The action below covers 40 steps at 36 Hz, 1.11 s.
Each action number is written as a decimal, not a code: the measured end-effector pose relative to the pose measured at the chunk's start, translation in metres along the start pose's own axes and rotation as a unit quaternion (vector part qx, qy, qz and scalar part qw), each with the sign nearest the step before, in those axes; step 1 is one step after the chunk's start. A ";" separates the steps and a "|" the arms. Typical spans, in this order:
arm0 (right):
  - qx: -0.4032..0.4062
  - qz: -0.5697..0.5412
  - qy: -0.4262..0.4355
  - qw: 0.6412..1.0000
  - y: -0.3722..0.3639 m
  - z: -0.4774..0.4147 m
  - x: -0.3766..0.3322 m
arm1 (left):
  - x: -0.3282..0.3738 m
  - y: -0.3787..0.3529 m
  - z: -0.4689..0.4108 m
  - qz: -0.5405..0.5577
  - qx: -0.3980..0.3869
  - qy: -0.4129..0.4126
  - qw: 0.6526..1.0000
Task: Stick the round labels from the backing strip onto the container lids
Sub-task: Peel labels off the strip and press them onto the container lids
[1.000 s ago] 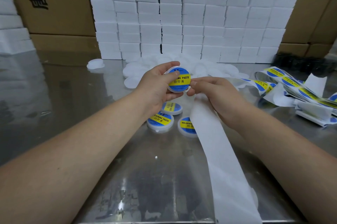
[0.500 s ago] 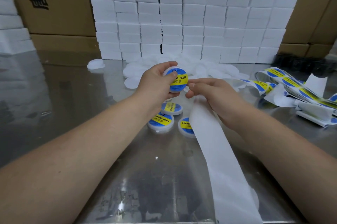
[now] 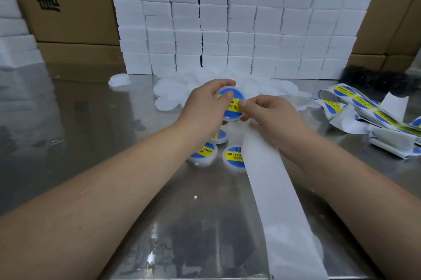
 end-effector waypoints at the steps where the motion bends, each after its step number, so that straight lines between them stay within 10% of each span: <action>1: 0.005 0.012 0.011 1.000 0.001 -0.001 -0.001 | 0.002 -0.001 0.000 -0.010 0.000 -0.009 1.000; 26: -0.015 0.080 -0.005 0.997 -0.002 -0.002 0.006 | -0.028 0.031 -0.021 -0.254 0.065 0.051 0.964; 40: 0.079 0.085 0.087 0.989 0.014 0.003 -0.016 | -0.051 0.024 -0.020 -0.388 -0.099 0.131 0.907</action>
Point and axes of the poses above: each hand's wrist, its own z-axis away from the middle knuckle, its own y-axis out of the back of the hand, x = y × z, the point moved 6 cm from there along -z, towards the middle knuckle, and after that the axes turned 7 degrees about -z, right-handed, at the moved point
